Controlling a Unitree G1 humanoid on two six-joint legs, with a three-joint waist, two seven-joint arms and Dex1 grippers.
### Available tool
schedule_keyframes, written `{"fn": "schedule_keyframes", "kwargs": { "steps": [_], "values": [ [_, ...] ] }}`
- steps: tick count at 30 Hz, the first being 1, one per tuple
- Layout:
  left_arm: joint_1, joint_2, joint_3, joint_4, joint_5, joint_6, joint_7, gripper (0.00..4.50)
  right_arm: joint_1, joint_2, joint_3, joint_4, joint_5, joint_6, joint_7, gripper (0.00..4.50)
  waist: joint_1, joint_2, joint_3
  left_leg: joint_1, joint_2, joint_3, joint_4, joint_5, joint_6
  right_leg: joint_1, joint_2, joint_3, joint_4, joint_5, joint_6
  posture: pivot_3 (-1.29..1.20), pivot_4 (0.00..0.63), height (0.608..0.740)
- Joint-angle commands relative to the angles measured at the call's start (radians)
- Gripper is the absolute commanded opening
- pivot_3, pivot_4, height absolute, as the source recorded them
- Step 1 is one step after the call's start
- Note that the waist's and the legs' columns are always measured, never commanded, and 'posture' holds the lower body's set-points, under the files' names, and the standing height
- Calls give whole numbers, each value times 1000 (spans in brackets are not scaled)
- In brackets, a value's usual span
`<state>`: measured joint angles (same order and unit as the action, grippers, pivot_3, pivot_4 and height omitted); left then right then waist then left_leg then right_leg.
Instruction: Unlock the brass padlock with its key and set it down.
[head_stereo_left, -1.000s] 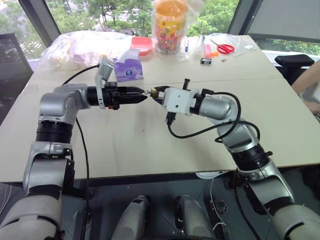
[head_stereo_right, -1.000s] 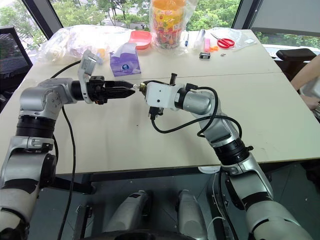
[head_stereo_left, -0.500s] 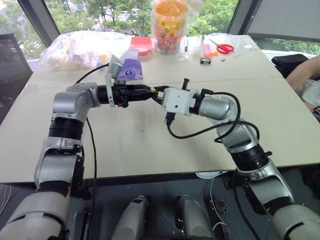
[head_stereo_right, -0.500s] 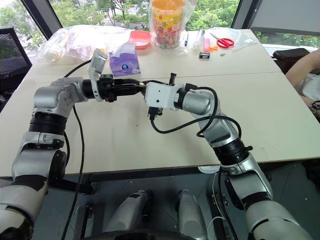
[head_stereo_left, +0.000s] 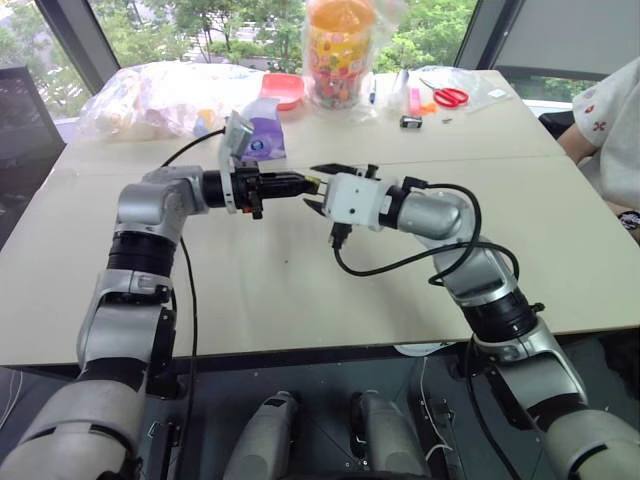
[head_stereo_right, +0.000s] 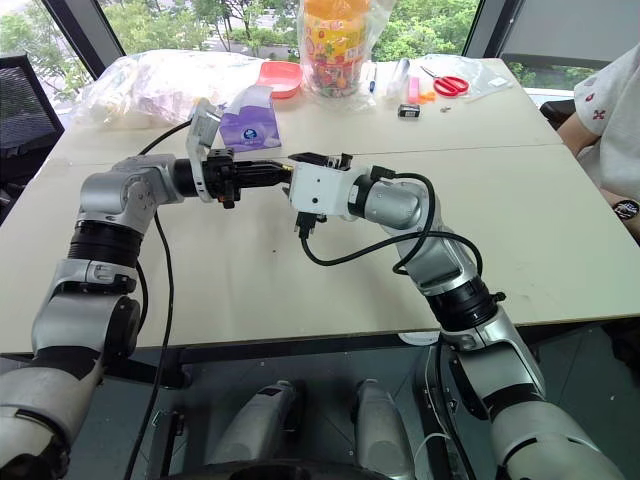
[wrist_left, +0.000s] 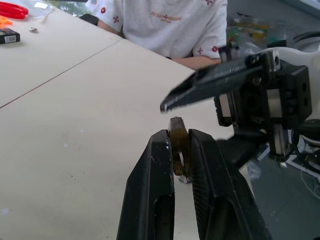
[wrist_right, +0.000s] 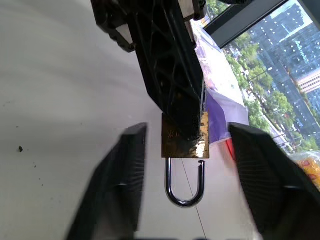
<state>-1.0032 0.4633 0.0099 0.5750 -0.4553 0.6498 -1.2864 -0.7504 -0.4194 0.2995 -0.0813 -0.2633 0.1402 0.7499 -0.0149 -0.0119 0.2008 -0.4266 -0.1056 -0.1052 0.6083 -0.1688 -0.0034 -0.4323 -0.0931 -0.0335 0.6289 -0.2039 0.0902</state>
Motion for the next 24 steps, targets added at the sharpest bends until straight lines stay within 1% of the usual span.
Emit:
{"fn": "schedule_keyframes", "kwargs": {
  "steps": [1,3,5,6,8,13,24],
  "values": [
    [1,20,61,-64,-57,43,9,0,35,-12,-82,-112,39,110,-16,4464,1,0,0,0,0,0,0,0,0,0,0,0,0,0,0,0,150,740],
    [26,21,83,-107,-79,44,16,0,63,32,-145,-196,142,265,-9,4464,1,0,0,0,0,0,0,0,0,0,-1,0,0,0,0,0,150,740],
    [47,21,103,-151,-105,63,19,0,64,95,-209,-266,237,396,-32,4464,-1,0,0,0,0,0,0,0,0,0,-2,0,0,0,0,0,150,740],
    [59,23,108,-175,-116,75,21,0,55,131,-243,-291,281,456,-53,4464,-3,0,0,0,0,0,0,0,0,-1,-2,0,0,0,0,0,150,740],
    [78,24,117,-218,-141,103,31,0,41,166,-280,-321,332,533,-84,4464,-3,0,0,0,1,0,-1,0,0,-1,-2,0,1,0,0,0,150,740],
    [100,30,133,-281,-185,148,56,0,21,160,-290,-325,370,581,-135,4464,2,0,0,0,0,-1,0,0,0,0,-2,0,0,0,-1,0,150,740],
    [127,59,142,-338,-228,172,68,0,15,113,-296,-271,420,565,-184,4464,-2,0,0,0,0,0,-1,0,0,0,-3,0,-1,0,-1,0,150,740]
  ]
}}
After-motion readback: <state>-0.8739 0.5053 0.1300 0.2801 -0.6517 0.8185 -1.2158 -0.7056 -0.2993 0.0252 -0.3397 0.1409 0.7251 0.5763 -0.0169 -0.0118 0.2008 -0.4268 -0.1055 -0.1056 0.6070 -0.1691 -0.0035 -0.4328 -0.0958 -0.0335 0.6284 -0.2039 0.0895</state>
